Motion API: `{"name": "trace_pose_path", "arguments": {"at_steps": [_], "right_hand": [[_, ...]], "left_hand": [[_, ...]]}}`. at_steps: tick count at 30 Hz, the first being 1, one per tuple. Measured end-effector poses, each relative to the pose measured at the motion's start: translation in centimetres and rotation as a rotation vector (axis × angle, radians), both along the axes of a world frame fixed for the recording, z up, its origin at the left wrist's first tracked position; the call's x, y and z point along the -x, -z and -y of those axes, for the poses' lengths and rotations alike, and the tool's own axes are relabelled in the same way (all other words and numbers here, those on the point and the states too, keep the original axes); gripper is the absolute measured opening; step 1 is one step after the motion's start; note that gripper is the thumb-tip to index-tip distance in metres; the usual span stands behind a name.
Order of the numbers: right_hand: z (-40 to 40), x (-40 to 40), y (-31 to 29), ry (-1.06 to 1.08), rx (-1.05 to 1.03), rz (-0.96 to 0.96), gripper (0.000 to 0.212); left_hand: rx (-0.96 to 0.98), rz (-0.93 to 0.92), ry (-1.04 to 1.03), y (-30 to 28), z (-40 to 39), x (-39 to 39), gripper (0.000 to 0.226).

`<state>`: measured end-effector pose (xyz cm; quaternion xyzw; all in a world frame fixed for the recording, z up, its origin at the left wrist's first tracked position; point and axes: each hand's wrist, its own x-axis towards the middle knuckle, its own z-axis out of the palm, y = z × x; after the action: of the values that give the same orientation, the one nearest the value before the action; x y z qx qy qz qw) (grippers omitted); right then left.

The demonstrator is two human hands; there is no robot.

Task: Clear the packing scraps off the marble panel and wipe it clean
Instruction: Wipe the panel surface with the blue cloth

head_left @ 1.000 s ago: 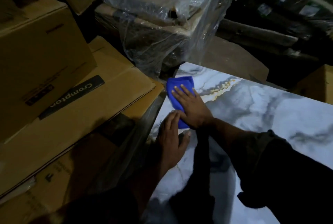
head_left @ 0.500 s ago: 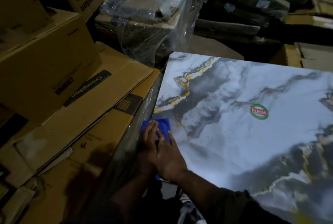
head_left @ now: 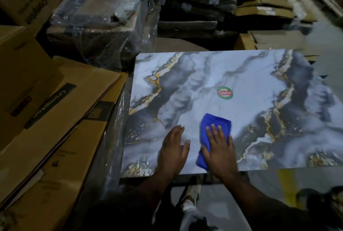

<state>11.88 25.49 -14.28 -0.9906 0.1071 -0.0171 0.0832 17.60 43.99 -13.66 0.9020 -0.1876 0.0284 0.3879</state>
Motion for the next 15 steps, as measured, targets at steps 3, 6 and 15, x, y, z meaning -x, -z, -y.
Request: {"name": "trace_pose_path", "arguments": {"at_steps": [3, 6, 15], "right_hand": [[-1.9, -1.3, 0.0, 0.238, -0.030, -0.014, 0.077], [-5.5, -2.1, 0.5, 0.072, -0.099, 0.070, 0.067], [7.4, 0.6, 0.6, -0.147, -0.043, 0.021, 0.081]], "left_hand": [[-0.008, -0.044, -0.003, 0.6, 2.2, 0.0, 0.064], [0.025, -0.076, -0.079, 1.3, 2.9, 0.0, 0.064], [-0.243, 0.170, -0.077, 3.3, 3.9, 0.4, 0.057]]}}
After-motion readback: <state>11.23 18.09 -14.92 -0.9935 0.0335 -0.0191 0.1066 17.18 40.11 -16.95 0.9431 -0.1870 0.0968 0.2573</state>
